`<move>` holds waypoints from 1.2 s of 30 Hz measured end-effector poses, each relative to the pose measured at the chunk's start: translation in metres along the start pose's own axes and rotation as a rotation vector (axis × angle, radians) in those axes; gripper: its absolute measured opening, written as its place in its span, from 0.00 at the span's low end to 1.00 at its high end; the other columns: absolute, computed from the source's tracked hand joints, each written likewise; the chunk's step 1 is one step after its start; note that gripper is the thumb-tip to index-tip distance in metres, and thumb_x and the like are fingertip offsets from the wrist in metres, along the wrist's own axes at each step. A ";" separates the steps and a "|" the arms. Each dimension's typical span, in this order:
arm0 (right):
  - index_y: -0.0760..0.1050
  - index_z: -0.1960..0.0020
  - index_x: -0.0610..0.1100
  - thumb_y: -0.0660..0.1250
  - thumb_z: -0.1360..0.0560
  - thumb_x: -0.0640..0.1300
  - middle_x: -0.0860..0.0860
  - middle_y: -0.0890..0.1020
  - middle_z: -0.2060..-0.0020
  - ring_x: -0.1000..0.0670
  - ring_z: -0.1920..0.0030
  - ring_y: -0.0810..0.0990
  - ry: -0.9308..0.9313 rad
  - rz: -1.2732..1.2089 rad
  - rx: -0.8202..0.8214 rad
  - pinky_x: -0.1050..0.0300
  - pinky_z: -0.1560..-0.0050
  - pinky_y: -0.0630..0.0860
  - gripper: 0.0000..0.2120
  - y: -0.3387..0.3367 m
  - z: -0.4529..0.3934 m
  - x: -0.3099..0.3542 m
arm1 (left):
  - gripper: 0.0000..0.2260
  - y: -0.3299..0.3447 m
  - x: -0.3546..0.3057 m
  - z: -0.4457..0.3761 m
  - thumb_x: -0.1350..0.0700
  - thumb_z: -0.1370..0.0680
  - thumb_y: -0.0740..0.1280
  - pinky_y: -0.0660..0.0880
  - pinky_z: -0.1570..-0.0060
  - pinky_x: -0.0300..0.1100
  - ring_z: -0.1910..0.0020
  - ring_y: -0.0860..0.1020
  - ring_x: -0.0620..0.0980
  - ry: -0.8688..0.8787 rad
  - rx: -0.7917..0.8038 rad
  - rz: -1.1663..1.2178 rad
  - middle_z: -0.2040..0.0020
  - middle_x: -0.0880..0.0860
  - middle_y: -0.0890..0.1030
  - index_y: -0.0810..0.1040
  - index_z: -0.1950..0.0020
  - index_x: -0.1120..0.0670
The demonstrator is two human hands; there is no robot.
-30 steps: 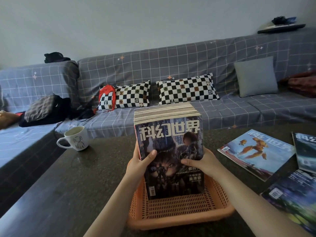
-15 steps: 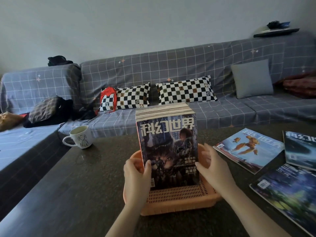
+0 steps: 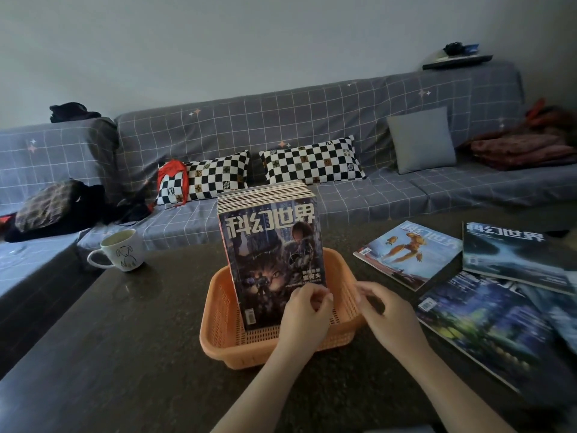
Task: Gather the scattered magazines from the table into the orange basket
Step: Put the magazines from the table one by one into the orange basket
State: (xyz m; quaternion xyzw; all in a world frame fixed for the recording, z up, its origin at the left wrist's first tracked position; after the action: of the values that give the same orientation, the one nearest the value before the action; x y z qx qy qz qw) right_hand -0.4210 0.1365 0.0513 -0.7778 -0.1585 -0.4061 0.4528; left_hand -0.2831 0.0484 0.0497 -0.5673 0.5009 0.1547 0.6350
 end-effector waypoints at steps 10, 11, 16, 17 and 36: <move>0.75 0.39 0.48 0.62 0.23 0.46 0.52 0.80 0.45 0.56 0.48 0.76 0.237 0.044 -0.253 0.62 0.52 0.69 0.13 -0.099 0.029 -0.089 | 0.13 0.125 -0.073 -0.004 0.52 0.22 0.66 0.70 0.53 0.26 0.47 0.73 0.35 0.165 0.179 0.031 0.40 0.40 0.76 0.74 0.37 0.43; 0.75 0.39 0.48 0.62 0.23 0.47 0.52 0.80 0.45 0.55 0.47 0.76 0.271 0.067 -0.265 0.62 0.52 0.69 0.13 -0.107 0.032 -0.102 | 0.14 0.139 -0.076 -0.006 0.53 0.22 0.66 0.67 0.53 0.25 0.47 0.72 0.34 0.156 0.206 0.046 0.39 0.42 0.76 0.75 0.36 0.45; 0.74 0.37 0.48 0.63 0.24 0.49 0.51 0.79 0.42 0.51 0.43 0.77 0.456 0.187 -0.302 0.58 0.48 0.73 0.16 -0.137 0.050 -0.157 | 0.15 0.199 -0.073 -0.016 0.55 0.21 0.64 0.70 0.41 0.35 0.39 0.73 0.42 0.093 0.317 -0.012 0.39 0.44 0.75 0.74 0.34 0.50; 0.74 0.37 0.48 0.64 0.24 0.50 0.50 0.79 0.42 0.50 0.42 0.76 0.479 0.225 -0.314 0.56 0.45 0.73 0.17 -0.142 0.053 -0.166 | 0.16 0.209 -0.069 -0.019 0.54 0.21 0.64 0.70 0.36 0.42 0.36 0.72 0.45 0.090 0.336 -0.074 0.35 0.46 0.75 0.73 0.33 0.50; 0.69 0.33 0.42 0.67 0.26 0.48 0.45 0.78 0.43 0.44 0.43 0.74 0.700 0.144 -0.339 0.49 0.37 0.67 0.23 -0.151 0.102 -0.185 | 0.15 0.215 -0.055 -0.025 0.53 0.24 0.70 0.68 0.69 0.39 0.69 0.70 0.47 -0.202 0.448 -0.053 0.66 0.52 0.71 0.67 0.65 0.55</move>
State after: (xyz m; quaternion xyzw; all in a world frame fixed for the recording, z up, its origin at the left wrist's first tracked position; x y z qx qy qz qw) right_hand -0.5789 0.3252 -0.0313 -0.6654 0.1296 -0.6343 0.3717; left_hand -0.4836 0.1133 -0.0241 -0.4071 0.4416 0.0791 0.7956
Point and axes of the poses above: each hand's wrist, its own z-axis away from the middle knuckle, its own y-axis out of the palm, x = y × z, the point moved 7 cm from there along -z, towards the middle knuckle
